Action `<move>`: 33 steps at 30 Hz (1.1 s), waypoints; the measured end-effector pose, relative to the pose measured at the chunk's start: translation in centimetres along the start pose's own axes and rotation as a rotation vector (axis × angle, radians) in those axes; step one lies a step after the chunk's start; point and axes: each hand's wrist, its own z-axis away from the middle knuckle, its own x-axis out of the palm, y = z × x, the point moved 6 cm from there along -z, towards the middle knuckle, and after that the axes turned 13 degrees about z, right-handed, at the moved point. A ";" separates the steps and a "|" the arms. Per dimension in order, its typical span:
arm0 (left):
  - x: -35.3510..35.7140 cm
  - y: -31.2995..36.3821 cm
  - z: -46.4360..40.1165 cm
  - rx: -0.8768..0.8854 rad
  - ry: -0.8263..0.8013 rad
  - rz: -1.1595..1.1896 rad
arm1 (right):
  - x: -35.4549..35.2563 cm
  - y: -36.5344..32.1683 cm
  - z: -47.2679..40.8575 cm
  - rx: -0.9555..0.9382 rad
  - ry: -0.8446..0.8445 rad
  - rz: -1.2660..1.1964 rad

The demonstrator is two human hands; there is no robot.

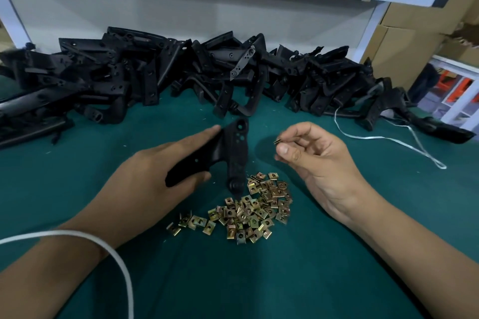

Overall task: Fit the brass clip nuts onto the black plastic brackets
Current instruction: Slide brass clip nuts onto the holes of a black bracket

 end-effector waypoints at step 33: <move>1.6 0.4 0.3 -0.041 -0.136 -0.080 | 1.1 -1.0 0.6 -0.163 -0.098 0.110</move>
